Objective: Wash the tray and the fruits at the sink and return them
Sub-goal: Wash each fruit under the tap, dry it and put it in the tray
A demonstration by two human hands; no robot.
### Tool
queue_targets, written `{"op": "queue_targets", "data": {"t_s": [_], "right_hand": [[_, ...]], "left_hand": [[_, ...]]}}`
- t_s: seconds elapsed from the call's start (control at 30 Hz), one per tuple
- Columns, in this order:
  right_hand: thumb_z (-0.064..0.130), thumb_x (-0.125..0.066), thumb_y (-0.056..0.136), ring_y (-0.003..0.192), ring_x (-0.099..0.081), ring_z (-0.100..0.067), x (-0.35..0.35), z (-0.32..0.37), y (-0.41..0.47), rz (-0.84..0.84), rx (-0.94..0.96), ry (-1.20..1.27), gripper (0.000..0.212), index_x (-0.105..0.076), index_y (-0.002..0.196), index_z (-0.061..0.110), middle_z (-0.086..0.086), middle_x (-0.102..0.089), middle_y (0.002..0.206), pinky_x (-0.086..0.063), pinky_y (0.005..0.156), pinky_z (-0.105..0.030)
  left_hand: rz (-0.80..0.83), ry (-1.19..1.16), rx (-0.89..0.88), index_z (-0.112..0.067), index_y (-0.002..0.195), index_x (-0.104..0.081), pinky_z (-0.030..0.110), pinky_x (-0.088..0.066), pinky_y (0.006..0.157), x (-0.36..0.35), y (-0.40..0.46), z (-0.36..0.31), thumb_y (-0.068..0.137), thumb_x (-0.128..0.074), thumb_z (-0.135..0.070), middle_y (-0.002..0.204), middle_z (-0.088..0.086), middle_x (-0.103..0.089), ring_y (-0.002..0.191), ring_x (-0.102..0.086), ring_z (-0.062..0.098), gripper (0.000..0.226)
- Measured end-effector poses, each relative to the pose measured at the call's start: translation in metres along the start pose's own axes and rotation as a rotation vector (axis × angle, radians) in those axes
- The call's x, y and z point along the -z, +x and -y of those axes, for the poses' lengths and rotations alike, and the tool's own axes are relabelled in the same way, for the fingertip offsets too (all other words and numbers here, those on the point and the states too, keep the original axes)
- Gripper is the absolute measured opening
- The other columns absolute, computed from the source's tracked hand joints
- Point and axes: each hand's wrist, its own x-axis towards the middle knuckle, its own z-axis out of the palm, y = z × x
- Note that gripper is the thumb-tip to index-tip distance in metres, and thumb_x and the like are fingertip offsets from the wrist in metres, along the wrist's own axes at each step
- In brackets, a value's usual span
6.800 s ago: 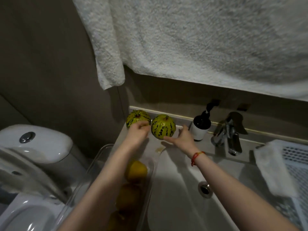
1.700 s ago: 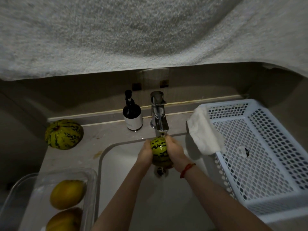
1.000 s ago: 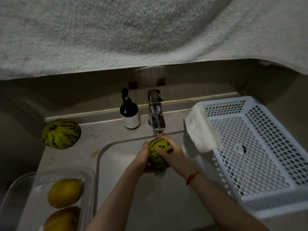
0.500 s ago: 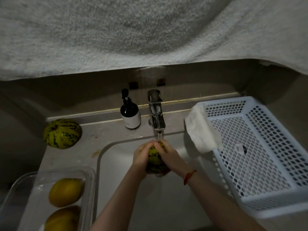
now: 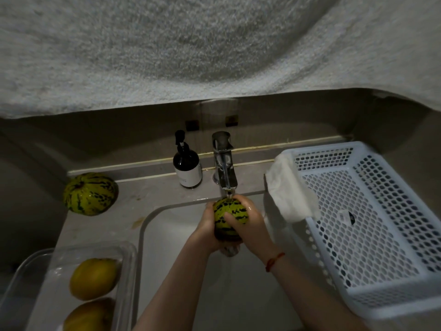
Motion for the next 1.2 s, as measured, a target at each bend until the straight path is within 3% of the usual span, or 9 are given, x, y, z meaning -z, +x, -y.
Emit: {"op": "queue_targets", "data": {"t_s": [0.2, 0.3, 0.43, 0.57, 0.67, 0.8, 0.93, 1.13, 1.2], "right_hand": [[0.031, -0.06, 0.087, 0.087, -0.061, -0.017, -0.017, 0.007, 0.015, -0.032, -0.134, 0.294, 0.004, -0.059, 0.088, 0.034, 0.002, -0.062, 0.087, -0.05, 0.073, -0.026], [0.031, -0.046, 0.096, 0.089, -0.062, -0.027, -0.019, 0.008, 0.03, -0.026, -0.38, 0.336, 0.026, -0.059, 0.075, 0.024, -0.004, -0.064, 0.084, -0.052, 0.085, -0.041], [0.043, -0.03, 0.098, 0.103, -0.06, -0.036, -0.01, 0.017, 0.043, 0.167, -0.758, 0.4, 0.046, -0.061, 0.107, 0.01, -0.019, -0.062, 0.112, -0.05, 0.091, -0.051], [0.054, -0.036, 0.095, 0.104, -0.06, -0.028, 0.001, 0.024, 0.032, 0.323, -0.615, 0.495, 0.04, -0.053, 0.118, 0.026, -0.011, -0.059, 0.117, -0.056, 0.073, -0.041], [0.028, -0.055, 0.094, 0.114, -0.054, -0.023, 0.003, 0.022, 0.02, 0.328, -0.19, 0.331, 0.03, -0.05, 0.123, 0.021, -0.011, -0.048, 0.129, -0.05, 0.095, -0.037], [0.028, -0.077, 0.076, 0.124, -0.044, -0.018, 0.009, 0.011, 0.007, 0.333, 0.197, 0.033, 0.064, -0.048, 0.133, 0.027, -0.001, -0.035, 0.139, -0.039, 0.106, -0.03], [0.039, -0.075, 0.067, 0.118, -0.05, -0.015, 0.002, 0.005, 0.007, 0.173, 0.158, 0.157, 0.058, -0.054, 0.121, 0.033, -0.001, -0.045, 0.132, -0.044, 0.099, -0.029], [0.028, -0.061, 0.087, 0.09, -0.063, -0.03, -0.016, 0.011, 0.022, 0.114, -0.24, 0.411, 0.003, -0.059, 0.088, 0.027, -0.01, -0.063, 0.092, -0.054, 0.08, -0.041], [0.028, -0.051, 0.094, 0.082, -0.063, -0.029, -0.016, 0.013, 0.03, 0.062, -0.506, 0.526, 0.015, -0.061, 0.087, 0.02, -0.012, -0.063, 0.09, -0.053, 0.071, -0.036]], "left_hand": [[-0.132, 0.295, -0.221, -0.015, 0.1, -0.06, 0.037, -0.053, 0.078, 0.014, 0.002, -0.002, 0.094, -0.03, -0.06, 0.097, 0.012, -0.065, 0.086, -0.061, 0.025, 0.055], [-0.241, 0.492, -0.436, -0.024, 0.103, -0.058, 0.033, -0.053, 0.073, 0.015, 0.002, -0.003, 0.097, -0.03, -0.053, 0.103, 0.007, -0.063, 0.086, -0.061, 0.019, 0.041], [-0.063, 0.61, -0.697, -0.043, 0.118, -0.052, 0.033, -0.057, 0.076, 0.023, 0.007, 0.001, 0.089, -0.055, -0.043, 0.114, -0.005, -0.056, 0.093, -0.06, 0.01, 0.029], [-0.213, 0.434, -0.622, -0.027, 0.125, -0.056, 0.042, -0.056, 0.081, 0.021, 0.009, 0.002, 0.08, -0.065, -0.048, 0.117, 0.004, -0.06, 0.095, -0.062, 0.021, 0.05], [-0.089, 0.096, -0.202, -0.013, 0.111, -0.063, 0.044, -0.054, 0.075, 0.013, 0.011, 0.005, 0.082, -0.053, -0.062, 0.104, 0.02, -0.068, 0.096, -0.064, 0.036, 0.058], [-0.007, -0.178, 0.006, -0.007, 0.098, -0.061, 0.04, -0.048, 0.06, 0.01, 0.01, -0.001, 0.082, -0.047, -0.061, 0.076, 0.021, -0.071, 0.084, -0.061, 0.034, 0.058], [0.002, -0.042, -0.034, -0.008, 0.103, -0.061, 0.039, -0.048, 0.062, 0.014, 0.014, 0.0, 0.088, -0.04, -0.06, 0.081, 0.018, -0.071, 0.085, -0.061, 0.033, 0.058], [-0.108, 0.247, -0.405, -0.016, 0.123, -0.047, 0.039, -0.054, 0.063, 0.016, 0.013, 0.001, 0.099, -0.035, -0.043, 0.106, 0.017, -0.06, 0.091, -0.062, 0.03, 0.038], [-0.081, 0.408, -0.61, -0.026, 0.116, -0.049, 0.03, -0.054, 0.056, 0.016, 0.008, 0.003, 0.095, -0.05, -0.034, 0.106, 0.01, -0.058, 0.088, -0.063, 0.022, 0.022]]}}
